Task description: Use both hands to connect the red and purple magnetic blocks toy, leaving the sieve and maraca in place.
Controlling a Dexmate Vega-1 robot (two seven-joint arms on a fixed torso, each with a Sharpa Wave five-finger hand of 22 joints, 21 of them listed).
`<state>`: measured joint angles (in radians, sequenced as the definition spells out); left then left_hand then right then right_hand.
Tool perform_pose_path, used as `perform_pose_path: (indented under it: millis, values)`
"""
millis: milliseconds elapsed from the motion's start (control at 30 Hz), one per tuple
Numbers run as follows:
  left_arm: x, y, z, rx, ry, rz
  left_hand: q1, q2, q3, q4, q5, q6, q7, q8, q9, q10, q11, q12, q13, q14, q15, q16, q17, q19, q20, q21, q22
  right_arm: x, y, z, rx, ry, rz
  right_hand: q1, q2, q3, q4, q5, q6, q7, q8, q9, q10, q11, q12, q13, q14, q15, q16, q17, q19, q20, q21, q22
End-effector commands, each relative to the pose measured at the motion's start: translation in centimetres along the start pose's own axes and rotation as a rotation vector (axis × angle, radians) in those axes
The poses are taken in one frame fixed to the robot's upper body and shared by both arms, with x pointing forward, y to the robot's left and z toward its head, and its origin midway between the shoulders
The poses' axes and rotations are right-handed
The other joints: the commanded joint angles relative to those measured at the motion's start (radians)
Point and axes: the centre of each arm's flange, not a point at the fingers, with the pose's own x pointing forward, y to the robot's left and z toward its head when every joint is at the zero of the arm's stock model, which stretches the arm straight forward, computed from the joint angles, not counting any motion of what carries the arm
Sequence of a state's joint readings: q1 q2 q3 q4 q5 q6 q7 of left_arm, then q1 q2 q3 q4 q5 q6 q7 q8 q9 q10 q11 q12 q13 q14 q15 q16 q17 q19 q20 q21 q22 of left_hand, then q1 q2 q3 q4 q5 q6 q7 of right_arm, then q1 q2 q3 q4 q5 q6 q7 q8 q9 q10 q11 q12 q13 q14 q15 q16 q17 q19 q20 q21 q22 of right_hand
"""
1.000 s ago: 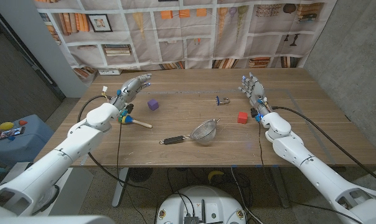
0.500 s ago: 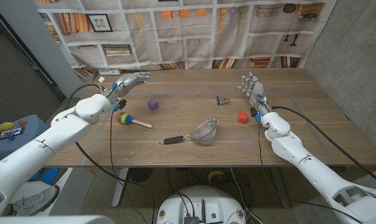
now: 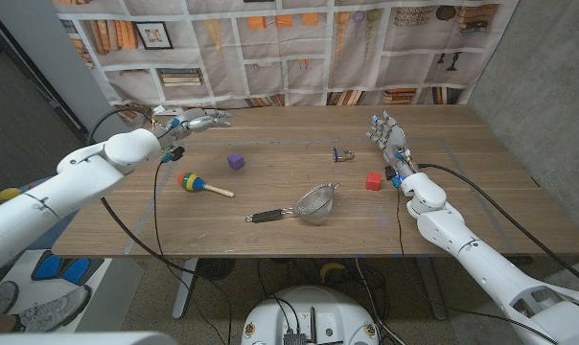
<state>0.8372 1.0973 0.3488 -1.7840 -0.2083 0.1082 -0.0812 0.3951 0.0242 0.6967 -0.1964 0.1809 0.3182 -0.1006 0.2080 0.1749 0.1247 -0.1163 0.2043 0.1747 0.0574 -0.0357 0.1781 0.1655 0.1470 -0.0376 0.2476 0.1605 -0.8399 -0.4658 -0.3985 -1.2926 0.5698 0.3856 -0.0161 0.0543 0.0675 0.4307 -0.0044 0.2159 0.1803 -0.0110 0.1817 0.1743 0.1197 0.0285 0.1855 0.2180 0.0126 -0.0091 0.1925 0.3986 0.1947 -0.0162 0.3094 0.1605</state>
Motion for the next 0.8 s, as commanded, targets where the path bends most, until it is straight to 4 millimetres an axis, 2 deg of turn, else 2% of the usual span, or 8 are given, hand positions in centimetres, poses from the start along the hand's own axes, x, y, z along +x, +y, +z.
perform_pose_path:
  millis: [33,233,533,600,800]
  values:
    - [0.3,1.1,1.5,0.272,0.052,-0.061,0.035,-0.008,0.008,-0.001,0.008,0.005,-0.012,0.006,0.004,-0.005,-0.015,-0.006,0.006,0.004,-0.017,-0.002,0.003,0.008,-0.004,-0.012,0.004,-0.5,-0.3,-0.2,0.007,-0.003,-0.015,0.0,0.013,-0.001,-0.006,0.005,0.009,0.001,0.006,0.004,0.0,0.0,0.008,-0.001,0.001,-0.001,0.005,0.002,0.005,-0.001,-0.004,0.005]
    - [0.8,1.2,2.5,0.433,0.059,-0.088,0.082,-0.037,0.009,-0.001,0.009,0.021,-0.045,0.009,0.005,-0.018,-0.035,-0.011,0.006,-0.019,-0.03,-0.007,0.003,-0.01,-0.025,-0.039,0.004,-0.8,-0.6,-0.1,0.006,-0.005,-0.026,0.0,0.015,-0.001,-0.006,0.004,0.009,-0.001,0.006,0.004,0.0,-0.001,0.009,-0.002,0.0,0.0,0.005,0.001,0.007,-0.001,-0.006,0.005]
    - [1.5,1.4,3.0,0.602,0.03,-0.115,0.119,-0.071,0.004,0.001,0.008,0.031,-0.065,0.011,0.004,-0.025,-0.051,-0.013,0.006,-0.037,-0.043,-0.006,0.003,-0.027,-0.042,-0.058,0.004,-0.9,-0.8,-0.3,0.008,-0.003,-0.033,0.001,0.016,-0.002,-0.007,0.004,0.009,-0.001,0.006,0.004,-0.001,-0.001,0.009,-0.003,0.0,0.0,0.006,-0.001,0.008,0.0,-0.009,0.005]
    - [1.6,1.4,3.0,0.622,0.025,-0.121,0.129,-0.09,-0.002,0.001,0.005,0.038,-0.083,0.012,0.004,-0.026,-0.059,-0.013,0.006,-0.04,-0.047,-0.005,0.003,-0.028,-0.047,-0.061,0.004,-0.9,-0.8,-0.3,0.011,-0.003,-0.035,0.001,0.017,-0.002,-0.008,0.004,0.009,-0.001,0.006,0.004,0.0,-0.001,0.009,-0.003,0.0,-0.001,0.006,-0.001,0.008,-0.001,-0.009,0.005]
    - [1.9,1.5,3.0,0.743,0.018,-0.15,0.151,-0.135,-0.02,0.004,-0.006,0.034,-0.109,0.009,0.005,-0.041,-0.068,-0.017,0.006,-0.067,-0.049,-0.008,0.004,-0.038,-0.052,-0.067,0.004,-1.0,-0.9,-0.4,0.014,-0.002,-0.044,0.001,0.019,-0.003,-0.009,0.003,0.009,-0.002,0.006,0.004,-0.001,-0.001,0.01,-0.005,0.0,0.0,0.007,-0.003,0.01,0.0,-0.013,0.005]
